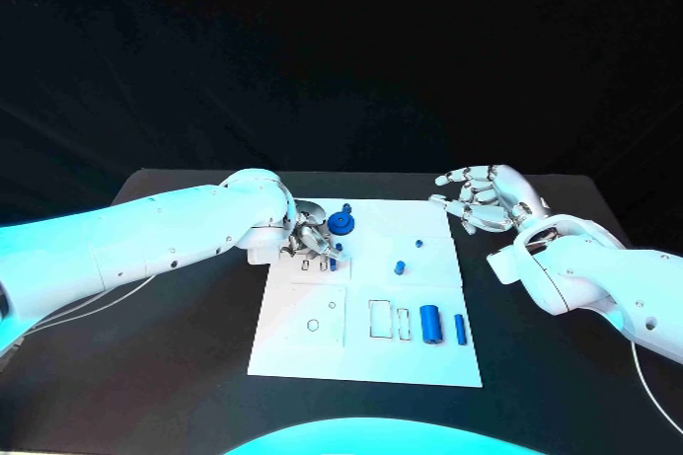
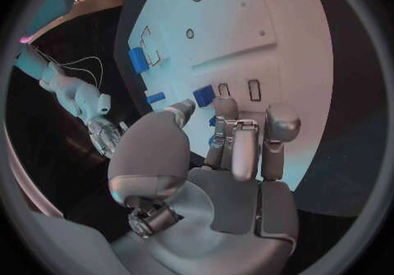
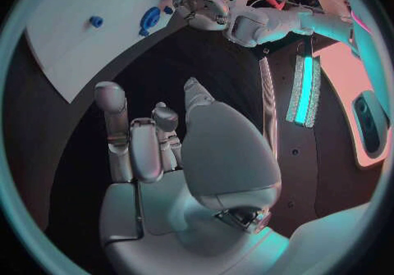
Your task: Assemble the parts on the task board
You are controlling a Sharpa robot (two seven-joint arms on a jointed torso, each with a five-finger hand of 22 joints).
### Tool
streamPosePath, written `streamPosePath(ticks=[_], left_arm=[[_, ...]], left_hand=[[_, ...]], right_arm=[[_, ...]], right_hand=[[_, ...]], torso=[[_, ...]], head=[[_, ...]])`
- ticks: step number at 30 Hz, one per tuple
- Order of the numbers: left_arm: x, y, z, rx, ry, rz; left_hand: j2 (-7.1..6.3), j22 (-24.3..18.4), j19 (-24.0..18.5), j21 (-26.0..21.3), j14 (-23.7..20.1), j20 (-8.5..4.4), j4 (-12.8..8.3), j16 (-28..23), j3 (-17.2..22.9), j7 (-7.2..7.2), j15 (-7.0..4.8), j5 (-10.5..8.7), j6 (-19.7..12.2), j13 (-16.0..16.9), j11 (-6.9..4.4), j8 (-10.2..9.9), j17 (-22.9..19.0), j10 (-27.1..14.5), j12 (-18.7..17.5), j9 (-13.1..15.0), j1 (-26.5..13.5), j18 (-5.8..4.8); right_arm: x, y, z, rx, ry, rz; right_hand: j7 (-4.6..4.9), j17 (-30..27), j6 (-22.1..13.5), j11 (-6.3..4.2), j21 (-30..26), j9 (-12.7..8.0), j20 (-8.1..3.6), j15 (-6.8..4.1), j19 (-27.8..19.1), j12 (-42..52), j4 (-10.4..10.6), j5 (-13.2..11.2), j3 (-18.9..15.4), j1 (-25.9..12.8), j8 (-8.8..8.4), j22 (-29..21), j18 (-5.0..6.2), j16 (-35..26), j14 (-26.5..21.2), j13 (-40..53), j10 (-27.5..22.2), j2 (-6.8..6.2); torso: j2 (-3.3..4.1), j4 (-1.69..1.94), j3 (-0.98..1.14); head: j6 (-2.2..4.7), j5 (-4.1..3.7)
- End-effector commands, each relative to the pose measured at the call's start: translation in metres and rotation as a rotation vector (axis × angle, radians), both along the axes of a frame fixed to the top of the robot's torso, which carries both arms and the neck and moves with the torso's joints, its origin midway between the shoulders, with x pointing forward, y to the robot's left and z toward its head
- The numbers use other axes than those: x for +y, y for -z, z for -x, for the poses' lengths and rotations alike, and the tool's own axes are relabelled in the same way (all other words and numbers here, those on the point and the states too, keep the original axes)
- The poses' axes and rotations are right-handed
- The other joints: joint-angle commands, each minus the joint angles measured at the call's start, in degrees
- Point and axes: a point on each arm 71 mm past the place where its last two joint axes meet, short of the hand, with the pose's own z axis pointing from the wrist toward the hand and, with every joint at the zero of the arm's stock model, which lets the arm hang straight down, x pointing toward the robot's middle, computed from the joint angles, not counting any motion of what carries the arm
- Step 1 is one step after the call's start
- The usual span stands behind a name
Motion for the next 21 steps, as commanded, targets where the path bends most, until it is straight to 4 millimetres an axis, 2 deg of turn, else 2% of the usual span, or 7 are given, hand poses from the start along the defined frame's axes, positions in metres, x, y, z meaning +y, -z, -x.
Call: streamPosePath(ticks=[1, 7, 9, 12, 18, 21], left_arm=[[-0.0021, 0.0004, 0.0017, 0.026, 0.008, 0.014], [-0.0035, 0.0009, 0.0031, 0.051, 0.005, 0.042], [-0.0042, 0.0010, 0.0037, 0.058, 0.008, 0.048], [-0.0048, 0.0010, 0.0042, 0.064, 0.012, 0.054], [-0.0045, 0.0010, 0.0043, 0.066, 0.011, 0.058], [-0.0039, 0.0010, 0.0044, 0.067, 0.009, 0.061]], left_hand=[[0.34, 0.15, -0.32, 0.26, 0.66, 0.00, -0.02, -0.33, 0.91, -0.12, -0.14, -0.04, -0.32, 0.13, 0.03, -0.19, 2.38, -0.19, -0.07, 0.19, 1.34, -0.32], [0.73, 0.53, -0.21, 0.49, 0.83, -0.10, -0.18, -0.18, 4.19, -0.42, -0.37, -0.13, -0.05, 0.49, -0.25, -0.51, 2.67, 0.18, 0.22, 0.89, 5.23, -0.36], [0.80, 0.66, -0.19, 0.57, 0.88, -0.21, -0.74, -0.16, 6.62, -0.63, -0.57, -0.27, -0.07, 0.56, -0.46, -0.67, 2.72, 0.27, 0.22, 1.22, 7.96, -0.36], [0.13, 0.79, -0.21, 0.65, 0.92, -0.31, -0.76, -0.14, 9.47, -0.70, -0.61, -0.41, 0.01, 0.52, -0.53, -0.84, 2.78, 0.46, 0.15, 1.72, 9.97, -0.39], [0.07, 0.87, -0.20, 0.69, 0.94, -0.33, -0.75, -0.13, 10.51, -0.70, -0.63, -0.48, 0.03, 0.46, -0.54, -0.90, 2.80, 0.50, 0.09, 1.89, 10.46, -0.40], [-0.06, 0.95, -0.19, 0.73, 0.98, -0.36, -0.91, -0.10, 12.25, -0.72, -0.65, -0.48, -0.04, 0.39, -0.56, -1.00, 2.87, 0.60, 0.00, 2.17, 11.16, -0.41]], right_arm=[[0.0016, 0.0009, 0.0003, 0.007, -0.014, 0.002], [0.0025, 0.0014, 0.0002, 0.011, -0.015, 0.003], [0.0027, 0.0016, 0.0001, 0.013, -0.015, 0.003], [0.0027, 0.0018, 0.0000, 0.015, -0.014, 0.004], [0.0026, 0.0017, -0.0001, 0.012, -0.009, 0.005], [0.0028, 0.0017, 0.0000, 0.012, -0.008, 0.005]], right_hand=[[-0.03, 0.09, -0.41, 0.00, -0.11, -0.09, 0.19, -0.01, -0.26, -0.10, -0.04, 0.11, -0.35, 0.49, 0.21, 0.06, 0.61, -0.32, -0.20, 0.23, -0.26, 0.30], [-0.03, 0.09, -0.41, 0.00, -0.11, -0.09, 0.19, -0.01, -0.26, -0.10, -0.04, 0.11, -0.35, 0.49, 0.21, 0.06, 0.61, -0.32, -0.20, 0.23, -0.26, 0.30], [-0.04, 0.10, -0.41, -0.01, -0.27, -0.10, 0.19, -0.01, -0.28, -0.09, -0.03, 0.12, -0.35, 0.47, 0.24, -0.04, 0.63, -0.34, -0.18, 0.21, -0.24, 0.36], [-0.04, 0.10, -0.41, -0.01, -0.27, -0.10, 0.19, -0.01, -0.28, -0.09, -0.03, 0.12, -0.35, 0.47, 0.24, -0.04, 0.63, -0.34, -0.18, 0.21, -0.24, 0.36], [-0.04, -0.10, -0.40, -0.01, -0.61, -0.10, 0.19, -0.02, -0.40, -0.30, -0.01, 0.11, -0.37, 0.44, 0.25, -0.26, 0.69, -0.47, -0.23, -0.07, -0.45, 0.39], [-0.04, -0.14, -0.40, -0.01, -0.73, -0.11, 0.19, -0.02, -0.43, -0.34, -0.01, 0.11, -0.38, 0.43, 0.26, -0.34, 0.71, -0.51, -0.24, -0.13, -0.50, 0.40]], torso=[[0.03, -0.02, -0.02], [0.01, 0.02, 0.00], [0.01, 0.02, 0.00], [0.02, -0.01, -0.01], [0.01, -0.01, 0.00], [0.00, 0.02, 0.01]], head=[[-0.09, -0.02], [-0.15, -0.04], [-0.19, -0.02], [-0.31, 0.02], [-0.22, 0.08], [-0.23, 0.06]])
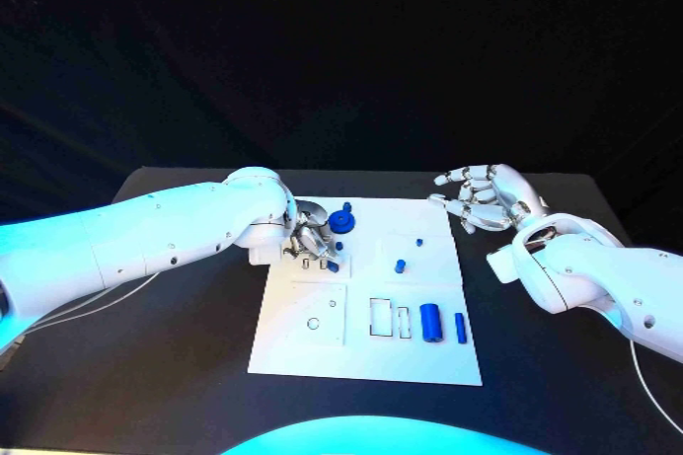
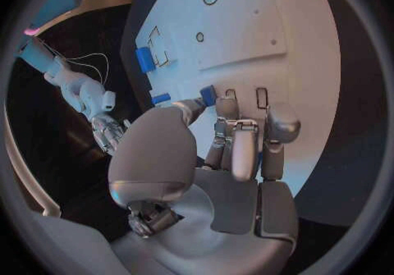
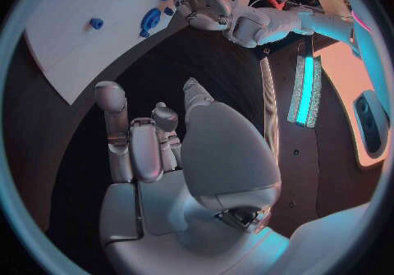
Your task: Assemble the parts on the task board
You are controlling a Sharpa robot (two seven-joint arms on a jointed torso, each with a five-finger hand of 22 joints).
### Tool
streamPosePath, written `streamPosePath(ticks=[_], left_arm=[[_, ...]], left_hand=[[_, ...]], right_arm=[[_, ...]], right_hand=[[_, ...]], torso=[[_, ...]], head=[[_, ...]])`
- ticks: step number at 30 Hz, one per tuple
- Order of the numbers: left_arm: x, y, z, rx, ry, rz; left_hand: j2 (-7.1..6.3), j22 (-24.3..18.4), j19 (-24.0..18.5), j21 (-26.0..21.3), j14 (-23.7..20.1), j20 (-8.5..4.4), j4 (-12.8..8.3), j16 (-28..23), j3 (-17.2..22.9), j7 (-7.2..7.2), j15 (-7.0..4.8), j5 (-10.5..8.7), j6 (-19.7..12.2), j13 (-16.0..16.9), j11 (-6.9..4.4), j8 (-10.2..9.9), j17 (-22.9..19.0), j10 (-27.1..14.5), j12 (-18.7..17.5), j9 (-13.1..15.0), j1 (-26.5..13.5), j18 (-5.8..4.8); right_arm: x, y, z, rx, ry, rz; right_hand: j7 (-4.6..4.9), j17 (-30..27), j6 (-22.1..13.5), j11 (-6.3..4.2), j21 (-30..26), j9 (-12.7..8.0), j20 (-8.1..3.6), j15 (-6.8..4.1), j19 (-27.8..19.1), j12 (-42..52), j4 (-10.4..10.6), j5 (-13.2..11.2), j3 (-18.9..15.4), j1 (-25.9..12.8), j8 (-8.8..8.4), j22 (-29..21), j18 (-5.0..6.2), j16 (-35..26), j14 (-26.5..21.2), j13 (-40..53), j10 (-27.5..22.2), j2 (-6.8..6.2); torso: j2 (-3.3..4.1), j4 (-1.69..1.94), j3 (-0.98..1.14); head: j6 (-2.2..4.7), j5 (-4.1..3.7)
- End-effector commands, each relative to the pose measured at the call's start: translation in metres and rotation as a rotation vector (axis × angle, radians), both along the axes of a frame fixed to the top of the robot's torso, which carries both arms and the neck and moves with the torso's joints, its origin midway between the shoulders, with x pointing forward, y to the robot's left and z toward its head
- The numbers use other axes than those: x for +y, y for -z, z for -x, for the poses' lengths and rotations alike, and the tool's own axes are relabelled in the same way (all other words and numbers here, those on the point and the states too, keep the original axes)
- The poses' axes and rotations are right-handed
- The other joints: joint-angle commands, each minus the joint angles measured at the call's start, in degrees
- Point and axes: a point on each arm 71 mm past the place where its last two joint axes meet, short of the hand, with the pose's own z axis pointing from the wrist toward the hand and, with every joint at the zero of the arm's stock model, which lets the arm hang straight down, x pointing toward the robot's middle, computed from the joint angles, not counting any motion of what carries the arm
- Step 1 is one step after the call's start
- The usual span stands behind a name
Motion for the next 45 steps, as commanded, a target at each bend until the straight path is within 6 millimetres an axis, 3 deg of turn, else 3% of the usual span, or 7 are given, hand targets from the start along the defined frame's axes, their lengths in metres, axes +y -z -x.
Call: streamPosePath(ticks=[1, 7, 13, 20, 45], left_arm=[[-0.002, 0.000, 0.002, 0.024, 0.015, 0.020], [0.000, 0.000, 0.002, 0.028, 0.000, 0.036], [0.002, -0.001, 0.003, 0.035, -0.030, 0.072], [0.008, -0.004, 0.006, 0.034, -0.067, 0.104], [0.010, -0.009, -0.001, -0.125, 0.000, -0.071]], left_hand=[[-0.05, 0.13, -0.20, 0.32, 0.78, -0.39, -0.48, -0.10, 2.82, -0.28, -0.45, -0.22, -0.08, -0.11, -0.17, 0.10, 2.89, 0.29, -0.04, 0.67, 1.39, -0.40], [-2.84, 1.09, 0.27, 0.97, 1.08, -0.50, -4.69, 0.15, 14.28, -0.12, -0.46, -0.07, -0.45, -0.12, -0.09, 0.41, 3.39, 1.06, -0.36, 2.64, 2.04, -0.54], [-4.39, 1.98, 0.78, 1.64, 1.51, -0.58, -7.74, 0.58, 19.23, -0.04, -0.53, 0.02, -0.12, 0.58, -0.15, 0.78, 4.13, 2.21, 0.11, 3.85, 0.31, -0.66], [-5.79, 3.17, 1.63, 2.42, 1.95, -0.76, -9.74, 1.01, 21.25, -0.12, -0.70, 0.45, 0.45, 1.28, -0.30, 0.85, 4.87, 3.27, 0.59, 4.35, -0.50, -0.86], [-7.36, 3.73, 1.98, 2.77, 2.33, -0.86, -10.65, 1.42, 21.73, -0.34, -0.85, 0.28, 1.03, 1.69, -0.50, 0.62, 5.60, 4.37, 0.85, 4.53, -1.27, -0.96]], right_arm=[[0.001, 0.000, 0.000, 0.002, -0.009, 0.003], [0.002, 0.000, 0.001, 0.000, -0.008, 0.002], [0.001, 0.000, 0.001, -0.002, -0.007, 0.002], [0.000, 0.000, 0.001, -0.003, -0.005, 0.002], [-0.001, 0.001, 0.001, -0.003, -0.001, 0.002]], right_hand=[[-0.03, -0.09, -0.40, -0.02, -0.41, -0.06, 0.19, -0.02, -0.44, -0.34, -0.01, 0.11, -0.38, 0.21, 0.26, -0.12, 0.71, -0.28, -0.25, -0.11, -0.51, 0.17], [-0.03, -0.09, -0.40, -0.02, -0.41, -0.06, 0.19, -0.02, -0.44, -0.34, -0.01, 0.11, -0.38, 0.21, 0.26, -0.12, 0.71, -0.28, -0.25, -0.11, -0.51, 0.17], [-0.03, -0.24, -0.40, -0.02, -0.54, -0.06, 0.18, -0.02, -0.46, -0.38, -0.01, 0.11, -0.39, 0.20, 0.28, -0.21, 0.72, -0.39, -0.29, -0.16, -0.55, 0.18], [-0.03, -0.32, -0.40, -0.02, -0.75, -0.07, 0.18, -0.01, -0.53, -0.44, -0.01, 0.11, -0.40, 0.20, 0.29, -0.34, 0.75, -0.46, -0.32, -0.25, -0.63, 0.21], [-0.02, -0.37, -0.44, 0.00, -1.03, -0.12, 0.18, -0.01, -0.49, -0.47, 0.07, 0.11, -0.45, -0.04, 0.35, -0.52, 0.75, -0.61, -0.32, -0.36, -0.69, 0.48]], torso=[[-0.01, 0.01, 0.02], [-0.04, 0.04, 0.03], [-0.03, 0.06, 0.00], [-0.01, 0.09, 0.03], [0.01, -0.01, 0.04]], head=[[0.02, -0.01], [0.08, 0.09], [0.11, 0.22], [0.12, 0.37], [0.10, 1.04]])
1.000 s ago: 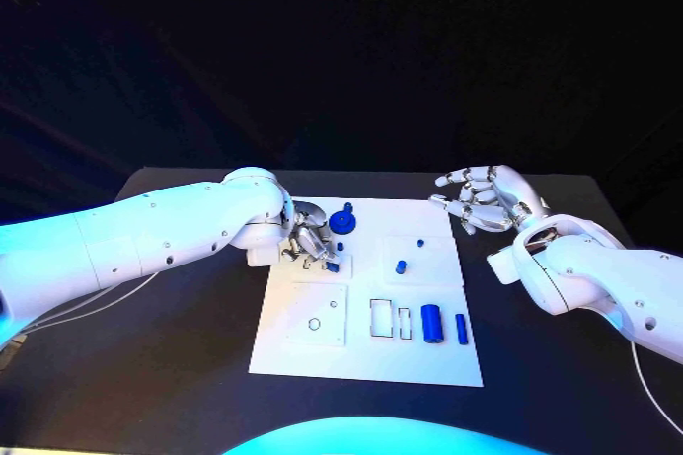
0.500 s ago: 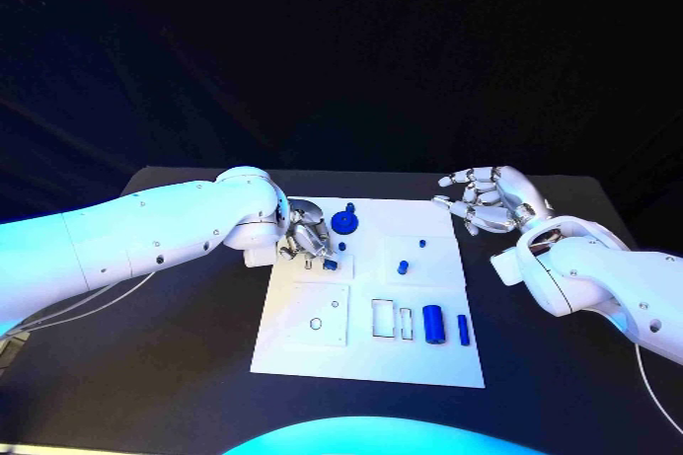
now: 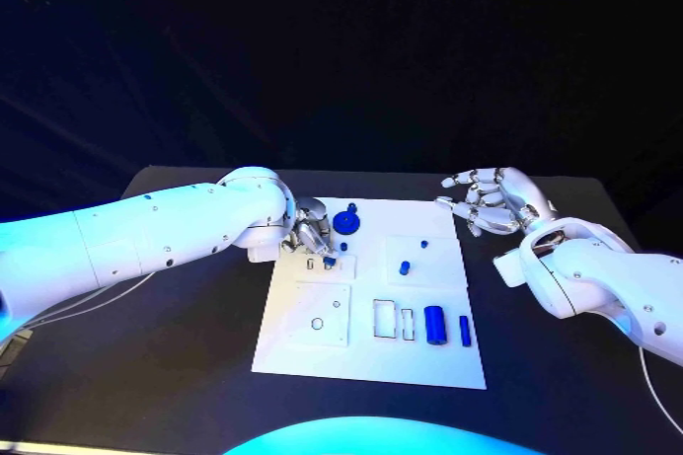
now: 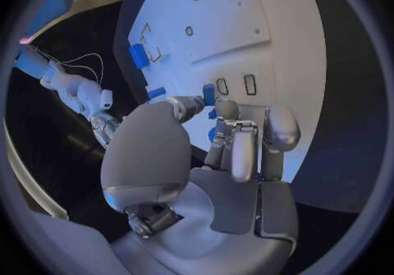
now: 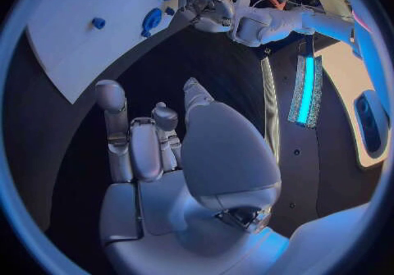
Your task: Assemble the parts on the task board
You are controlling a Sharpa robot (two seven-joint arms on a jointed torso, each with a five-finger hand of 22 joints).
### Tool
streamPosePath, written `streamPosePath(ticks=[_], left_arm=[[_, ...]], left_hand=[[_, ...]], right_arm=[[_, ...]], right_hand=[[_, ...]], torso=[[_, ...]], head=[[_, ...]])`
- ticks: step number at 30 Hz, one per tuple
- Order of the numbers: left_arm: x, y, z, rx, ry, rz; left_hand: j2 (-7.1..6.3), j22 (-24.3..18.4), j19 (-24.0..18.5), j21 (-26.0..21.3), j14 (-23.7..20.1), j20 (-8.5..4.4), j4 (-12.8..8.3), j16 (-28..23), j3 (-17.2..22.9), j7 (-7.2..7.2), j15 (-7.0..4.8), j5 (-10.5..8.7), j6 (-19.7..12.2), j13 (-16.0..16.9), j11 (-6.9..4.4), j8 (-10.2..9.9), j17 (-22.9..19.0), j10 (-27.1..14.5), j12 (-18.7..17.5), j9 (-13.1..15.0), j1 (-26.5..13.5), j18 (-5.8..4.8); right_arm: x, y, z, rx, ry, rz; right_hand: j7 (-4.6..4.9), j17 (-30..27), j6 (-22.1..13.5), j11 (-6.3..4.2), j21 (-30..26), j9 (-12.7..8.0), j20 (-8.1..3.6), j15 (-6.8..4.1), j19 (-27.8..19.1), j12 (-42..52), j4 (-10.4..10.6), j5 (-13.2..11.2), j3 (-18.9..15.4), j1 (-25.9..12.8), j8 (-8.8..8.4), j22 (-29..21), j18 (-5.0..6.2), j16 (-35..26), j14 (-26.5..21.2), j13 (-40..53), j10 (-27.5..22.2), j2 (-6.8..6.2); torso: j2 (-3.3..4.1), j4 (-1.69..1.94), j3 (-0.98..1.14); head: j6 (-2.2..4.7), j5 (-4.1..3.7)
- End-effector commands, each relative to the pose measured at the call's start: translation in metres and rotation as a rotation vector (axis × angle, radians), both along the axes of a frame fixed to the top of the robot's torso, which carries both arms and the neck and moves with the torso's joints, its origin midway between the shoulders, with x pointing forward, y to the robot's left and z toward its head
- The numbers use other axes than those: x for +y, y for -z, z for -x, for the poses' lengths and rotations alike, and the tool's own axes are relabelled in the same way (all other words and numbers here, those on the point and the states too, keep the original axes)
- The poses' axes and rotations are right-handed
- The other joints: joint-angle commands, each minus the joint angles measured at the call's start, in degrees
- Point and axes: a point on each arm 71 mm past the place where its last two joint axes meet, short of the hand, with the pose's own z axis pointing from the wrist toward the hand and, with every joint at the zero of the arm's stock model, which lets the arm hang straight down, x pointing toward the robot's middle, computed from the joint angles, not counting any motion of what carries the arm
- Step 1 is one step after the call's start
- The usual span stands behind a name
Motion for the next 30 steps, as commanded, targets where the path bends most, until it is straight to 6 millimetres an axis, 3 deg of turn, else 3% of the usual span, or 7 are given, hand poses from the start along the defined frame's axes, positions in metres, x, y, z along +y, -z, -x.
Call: streamPosePath(ticks=[1, 30], left_arm=[[-0.0005, -0.0015, -0.0024, -0.038, 0.018, -0.047], [-0.0043, 0.0044, -0.0020, 0.006, 0.056, -0.097]], left_hand=[[-0.48, 0.33, 0.56, 0.43, 2.40, 0.06, -12.15, 0.38, 11.99, -0.13, -0.47, 0.11, 0.44, 0.28, -0.08, -0.10, 5.74, 0.61, 0.51, 0.01, 0.01, -1.02], [-0.41, 0.74, 0.93, 0.68, 2.65, -0.07, -12.27, 0.62, 12.46, -0.29, -0.63, 0.67, 0.95, 0.62, -0.24, -0.10, 6.15, 1.35, 0.74, 0.13, -0.47, -1.09]], right_arm=[[0.0007, 0.0001, 0.0006, -0.005, -0.007, 0.001], [0.0010, 0.0028, 0.0017, -0.004, -0.006, -0.001]], right_hand=[[-0.01, -0.03, -0.44, -0.02, -0.19, -0.05, -0.02, -0.01, -0.29, -0.24, -0.09, 0.11, -0.29, -0.04, 0.35, -0.05, 0.75, -0.18, -0.33, -0.04, -0.31, 0.48], [-0.01, -0.06, -0.46, -0.03, -0.28, -0.09, -0.03, -0.01, -0.16, -0.18, -0.13, 0.11, -0.33, -0.17, 0.41, -0.11, 0.73, -0.29, -0.31, -0.05, -0.27, 0.66]], torso=[[0.03, 0.00, 0.00], [0.01, -0.04, -0.04]], head=[[-0.07, 0.04], [-0.72, 0.26]])
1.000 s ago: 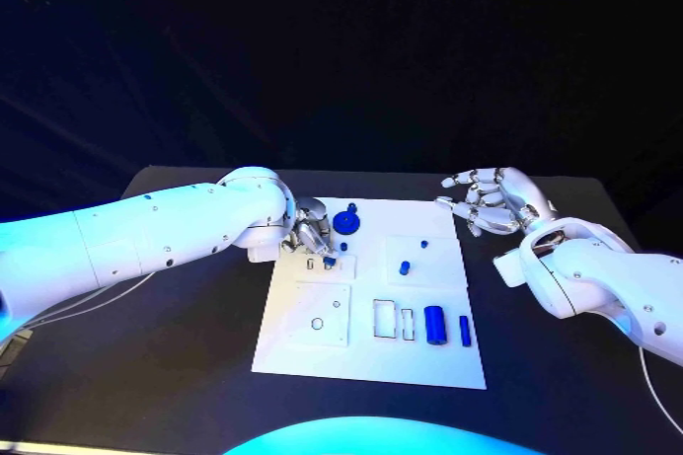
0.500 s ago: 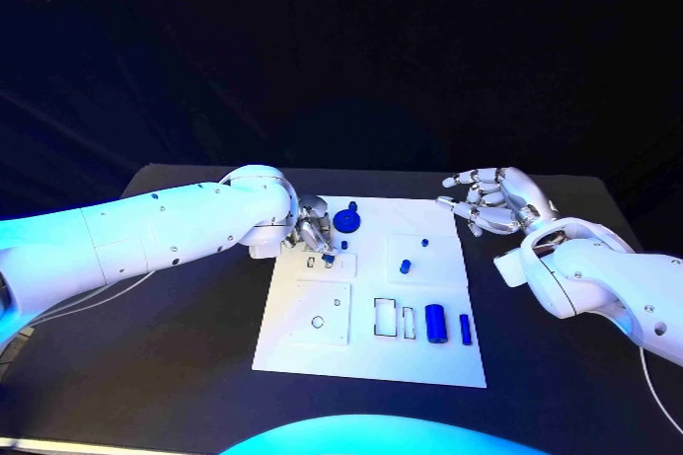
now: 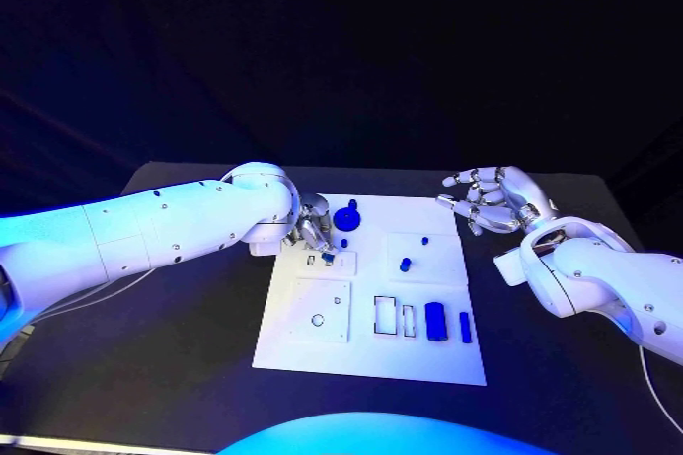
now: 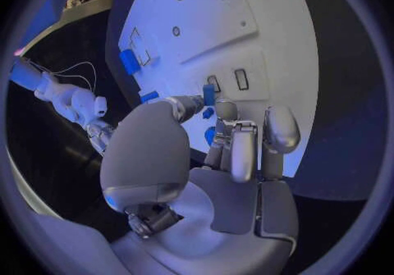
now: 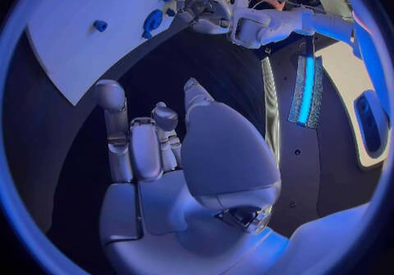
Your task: Assemble the parts on the task board
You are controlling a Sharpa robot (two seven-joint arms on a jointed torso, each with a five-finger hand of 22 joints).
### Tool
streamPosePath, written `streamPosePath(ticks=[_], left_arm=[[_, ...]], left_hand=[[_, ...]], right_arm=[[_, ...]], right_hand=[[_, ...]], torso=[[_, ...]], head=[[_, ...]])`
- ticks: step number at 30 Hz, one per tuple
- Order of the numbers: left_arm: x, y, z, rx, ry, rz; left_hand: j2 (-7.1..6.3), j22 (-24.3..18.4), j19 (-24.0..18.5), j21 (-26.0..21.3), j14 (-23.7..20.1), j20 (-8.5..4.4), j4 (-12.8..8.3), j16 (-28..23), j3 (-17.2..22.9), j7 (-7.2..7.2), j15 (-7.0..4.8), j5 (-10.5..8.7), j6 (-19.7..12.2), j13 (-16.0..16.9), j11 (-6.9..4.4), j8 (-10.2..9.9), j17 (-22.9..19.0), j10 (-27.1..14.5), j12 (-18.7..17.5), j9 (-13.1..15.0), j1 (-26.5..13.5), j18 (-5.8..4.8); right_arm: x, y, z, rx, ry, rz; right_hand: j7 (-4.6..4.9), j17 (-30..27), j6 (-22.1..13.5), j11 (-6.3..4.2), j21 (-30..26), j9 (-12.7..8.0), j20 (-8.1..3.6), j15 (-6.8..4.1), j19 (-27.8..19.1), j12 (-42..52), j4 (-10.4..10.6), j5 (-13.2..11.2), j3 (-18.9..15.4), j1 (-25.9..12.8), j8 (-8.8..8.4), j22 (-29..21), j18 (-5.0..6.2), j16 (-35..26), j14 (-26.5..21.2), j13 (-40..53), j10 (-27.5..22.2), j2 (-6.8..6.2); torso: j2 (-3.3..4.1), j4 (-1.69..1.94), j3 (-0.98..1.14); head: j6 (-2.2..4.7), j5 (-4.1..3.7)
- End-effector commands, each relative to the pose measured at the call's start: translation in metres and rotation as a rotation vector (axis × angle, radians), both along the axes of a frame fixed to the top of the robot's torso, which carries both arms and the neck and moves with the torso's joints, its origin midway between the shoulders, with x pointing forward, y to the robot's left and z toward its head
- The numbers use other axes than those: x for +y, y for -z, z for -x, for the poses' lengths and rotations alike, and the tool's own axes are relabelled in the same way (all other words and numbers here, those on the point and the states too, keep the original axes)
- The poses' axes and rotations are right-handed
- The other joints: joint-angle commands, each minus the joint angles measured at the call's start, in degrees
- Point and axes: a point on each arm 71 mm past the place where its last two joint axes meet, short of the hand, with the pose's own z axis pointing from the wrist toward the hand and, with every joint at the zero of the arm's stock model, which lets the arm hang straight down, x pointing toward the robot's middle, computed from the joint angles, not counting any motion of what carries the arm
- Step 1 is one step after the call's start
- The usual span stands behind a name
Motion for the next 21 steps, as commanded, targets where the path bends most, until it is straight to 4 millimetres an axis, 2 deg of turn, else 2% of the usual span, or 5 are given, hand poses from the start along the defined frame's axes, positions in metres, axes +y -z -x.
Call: streamPosePath(ticks=[1, 21], left_arm=[[-0.0010, 0.0036, 0.0027, 0.034, 0.025, -0.026], [-0.0011, 0.0066, 0.0044, 0.059, 0.035, -0.036]], left_hand=[[-0.14, 0.03, 0.41, 0.23, 2.87, 0.00, -12.26, 0.40, 12.47, -0.08, -0.42, 0.22, 0.36, 0.00, 0.09, -0.06, 6.15, 0.19, 0.35, 0.06, -0.19, -1.08], [-0.21, 0.18, 0.54, 0.31, 3.11, -0.06, -12.40, 0.72, 12.64, -0.15, -0.48, 0.64, 0.55, 0.12, 0.02, -0.07, 6.77, 0.44, 0.41, 0.12, -0.46, -1.11]], right_arm=[[0.0008, -0.0002, 0.0005, -0.009, -0.007, 0.000], [0.0011, 0.0001, 0.0007, -0.007, -0.008, 0.000]], right_hand=[[-0.01, 0.02, -0.46, -0.05, -0.08, -0.05, -0.03, -0.01, -0.16, -0.19, -0.12, 0.11, -0.33, 0.08, 0.19, 0.04, 0.73, -0.29, -0.31, 0.04, -0.29, 0.41], [-0.02, 0.12, -0.45, -0.06, 0.01, -0.07, -0.03, -0.03, -0.04, -0.17, -0.16, 0.12, -0.32, 0.11, 0.23, 0.09, 0.71, -0.26, -0.26, 0.01, -0.28, 0.48]], torso=[[-0.04, 0.02, 0.01], [-0.01, 0.01, 0.01]], head=[[-0.06, 0.04], [-0.26, 0.04]])
